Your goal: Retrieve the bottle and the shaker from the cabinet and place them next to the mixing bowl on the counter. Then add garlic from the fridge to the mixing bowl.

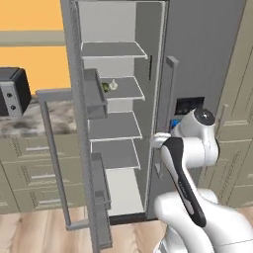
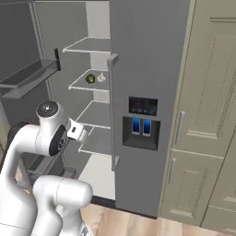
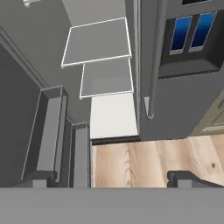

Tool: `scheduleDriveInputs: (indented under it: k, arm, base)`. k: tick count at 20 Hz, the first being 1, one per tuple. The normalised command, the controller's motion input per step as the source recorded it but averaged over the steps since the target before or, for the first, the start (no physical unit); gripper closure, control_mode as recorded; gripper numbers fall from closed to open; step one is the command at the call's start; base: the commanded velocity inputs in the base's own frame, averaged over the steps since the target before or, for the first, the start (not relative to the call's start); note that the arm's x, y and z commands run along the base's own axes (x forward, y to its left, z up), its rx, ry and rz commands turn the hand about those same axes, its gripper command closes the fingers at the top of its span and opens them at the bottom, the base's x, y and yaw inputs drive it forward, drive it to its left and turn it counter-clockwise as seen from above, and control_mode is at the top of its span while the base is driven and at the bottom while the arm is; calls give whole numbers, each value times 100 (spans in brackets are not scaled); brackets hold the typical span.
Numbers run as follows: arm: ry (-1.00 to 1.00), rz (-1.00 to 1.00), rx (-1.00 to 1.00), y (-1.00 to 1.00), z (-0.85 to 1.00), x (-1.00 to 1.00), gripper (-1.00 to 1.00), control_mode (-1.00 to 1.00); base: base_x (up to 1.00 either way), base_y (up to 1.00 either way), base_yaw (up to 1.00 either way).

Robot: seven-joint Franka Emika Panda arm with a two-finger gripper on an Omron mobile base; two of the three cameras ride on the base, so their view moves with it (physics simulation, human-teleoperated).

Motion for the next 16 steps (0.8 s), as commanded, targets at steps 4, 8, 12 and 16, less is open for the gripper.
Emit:
scheduleDriveInputs:
  k: [4,8,12,16]
  arm:
    - [0,0,0,0,0,0,-100,100]
    - [0,0,0,0,0,0,-100,100]
    - [0,0,0,0,0,0,-100,100]
    - [0,0,0,0,0,0,-100,100]
  base:
    - [68,-17,22]
    - [47,-3,11]
    - [37,0,9]
    - [53,-2,22]
